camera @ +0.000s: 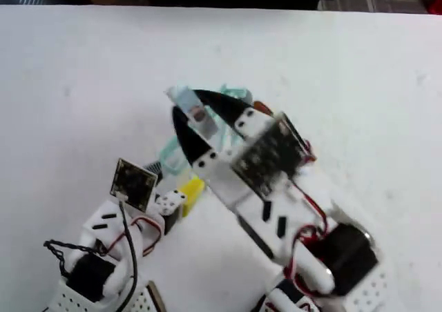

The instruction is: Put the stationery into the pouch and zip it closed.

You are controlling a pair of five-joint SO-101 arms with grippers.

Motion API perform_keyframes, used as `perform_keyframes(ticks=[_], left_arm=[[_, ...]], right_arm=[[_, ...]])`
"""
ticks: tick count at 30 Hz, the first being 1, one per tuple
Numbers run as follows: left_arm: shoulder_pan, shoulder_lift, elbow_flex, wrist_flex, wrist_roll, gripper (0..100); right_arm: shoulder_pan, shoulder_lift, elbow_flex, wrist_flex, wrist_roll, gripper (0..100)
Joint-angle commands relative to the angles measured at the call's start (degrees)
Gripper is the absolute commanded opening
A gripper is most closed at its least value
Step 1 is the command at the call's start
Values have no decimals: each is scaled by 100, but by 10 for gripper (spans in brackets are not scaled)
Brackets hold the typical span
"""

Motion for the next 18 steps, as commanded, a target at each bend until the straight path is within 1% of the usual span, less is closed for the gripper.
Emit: perform_keyframes(ticks=[1,3,8,18], left_arm=[[-57,-22,-308,18,-9,215],[-57,-22,-308,18,-9,215],[-57,-22,-308,26,0,217],[-57,-22,-316,26,0,218]], right_arm=[[-48,435,-316,-242,-941,17],[-13,576,-299,-207,-1169,17],[338,611,-53,-224,-1196,17],[356,655,536,-242,-1152,17]])
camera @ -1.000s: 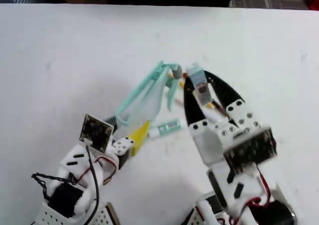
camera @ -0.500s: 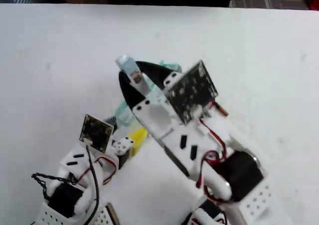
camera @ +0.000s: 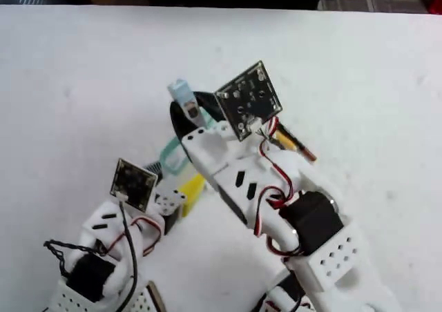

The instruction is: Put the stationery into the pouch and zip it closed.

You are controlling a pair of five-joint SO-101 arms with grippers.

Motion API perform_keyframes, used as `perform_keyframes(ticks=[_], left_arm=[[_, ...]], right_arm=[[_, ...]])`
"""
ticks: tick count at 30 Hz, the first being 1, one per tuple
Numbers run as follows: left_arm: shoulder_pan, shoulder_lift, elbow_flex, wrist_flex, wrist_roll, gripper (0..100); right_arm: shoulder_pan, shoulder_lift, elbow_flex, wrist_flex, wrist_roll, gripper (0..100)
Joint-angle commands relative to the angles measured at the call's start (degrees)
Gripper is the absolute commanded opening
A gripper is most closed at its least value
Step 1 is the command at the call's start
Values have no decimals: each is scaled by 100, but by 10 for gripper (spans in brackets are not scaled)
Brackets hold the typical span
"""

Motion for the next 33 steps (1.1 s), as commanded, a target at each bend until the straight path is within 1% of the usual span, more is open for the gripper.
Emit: perform_keyframes(ticks=[1,6,11,18,22,26,29,31,33], left_arm=[[-57,-22,-316,18,0,218],[-57,-22,-316,18,0,218],[-57,-22,-343,18,0,219],[-66,-22,-343,18,0,219],[-84,-22,-343,18,0,219],[-286,-22,-308,-114,0,219],[-295,-22,-308,-167,0,219],[-268,-22,-299,-167,0,218],[-268,-22,-281,-185,0,218]], right_arm=[[66,57,-9,-136,-18,17],[75,268,53,-268,-18,18],[57,576,53,-901,-62,18],[48,919,211,-954,-70,18],[-22,558,642,-945,-70,18],[-40,-189,1222,-945,-35,18],[-40,-699,1371,-831,-18,22],[-40,-796,1345,-611,35,55],[-40,-796,1354,-453,176,146]])
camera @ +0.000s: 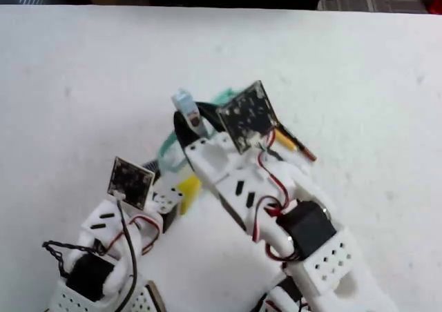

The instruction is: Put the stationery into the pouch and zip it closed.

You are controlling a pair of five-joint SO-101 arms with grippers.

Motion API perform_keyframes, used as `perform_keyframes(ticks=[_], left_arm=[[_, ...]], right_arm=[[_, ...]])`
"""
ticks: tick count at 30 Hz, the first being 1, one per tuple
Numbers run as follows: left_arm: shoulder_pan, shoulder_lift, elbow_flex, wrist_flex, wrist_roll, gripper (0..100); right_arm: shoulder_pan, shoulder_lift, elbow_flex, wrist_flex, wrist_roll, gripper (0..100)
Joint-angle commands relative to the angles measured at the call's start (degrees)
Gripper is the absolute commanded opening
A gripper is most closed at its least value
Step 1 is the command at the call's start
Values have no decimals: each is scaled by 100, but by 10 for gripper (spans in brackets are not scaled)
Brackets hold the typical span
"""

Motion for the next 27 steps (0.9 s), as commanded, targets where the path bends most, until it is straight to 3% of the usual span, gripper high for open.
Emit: perform_keyframes(ticks=[1,4,13,25,27], left_arm=[[-57,-40,-273,-176,0,218],[-57,-40,-237,-255,0,216],[-75,-40,-237,-229,-9,215],[-66,-40,-237,-211,-9,215],[-57,-40,-237,-211,-18,215]], right_arm=[[-40,-154,26,268,220,195],[-40,-171,-70,444,246,272],[-40,-154,-633,725,246,197],[-40,-145,-1908,857,246,193],[-31,-13,-2242,708,246,133]])
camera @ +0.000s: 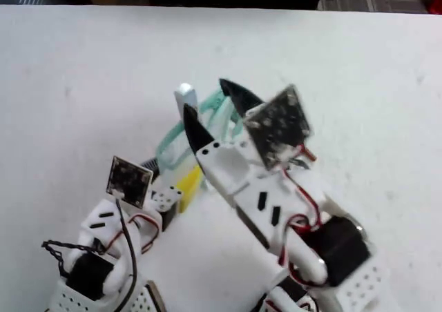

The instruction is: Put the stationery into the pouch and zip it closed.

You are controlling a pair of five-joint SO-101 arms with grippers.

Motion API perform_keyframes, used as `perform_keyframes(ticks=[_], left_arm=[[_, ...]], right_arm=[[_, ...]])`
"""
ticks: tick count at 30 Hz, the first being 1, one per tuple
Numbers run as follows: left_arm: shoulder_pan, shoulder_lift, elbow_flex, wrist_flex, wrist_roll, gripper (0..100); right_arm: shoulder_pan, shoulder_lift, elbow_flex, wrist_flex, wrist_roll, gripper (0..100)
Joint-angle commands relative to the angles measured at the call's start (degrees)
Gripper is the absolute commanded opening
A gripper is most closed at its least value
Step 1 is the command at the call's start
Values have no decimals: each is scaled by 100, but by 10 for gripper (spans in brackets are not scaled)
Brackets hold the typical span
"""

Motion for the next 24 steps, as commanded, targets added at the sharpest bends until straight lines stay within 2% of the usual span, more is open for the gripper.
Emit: perform_keyframes(ticks=[1,2,4,6,12,24], left_arm=[[-4,-57,-237,-141,-26,215],[-4,-57,-237,-141,-35,215],[-4,-57,-237,-141,-35,215],[-13,-57,-237,-141,-44,215],[-13,-57,-185,-141,-44,215],[-31,-57,-185,-141,-44,215]], right_arm=[[-22,233,-765,-259,70,63],[-13,462,-923,-374,79,0],[-22,1033,-1257,-418,176,44],[-22,1640,-1644,-303,255,10],[13,2774,-2681,611,255,17],[382,2624,-2848,1640,264,17]])
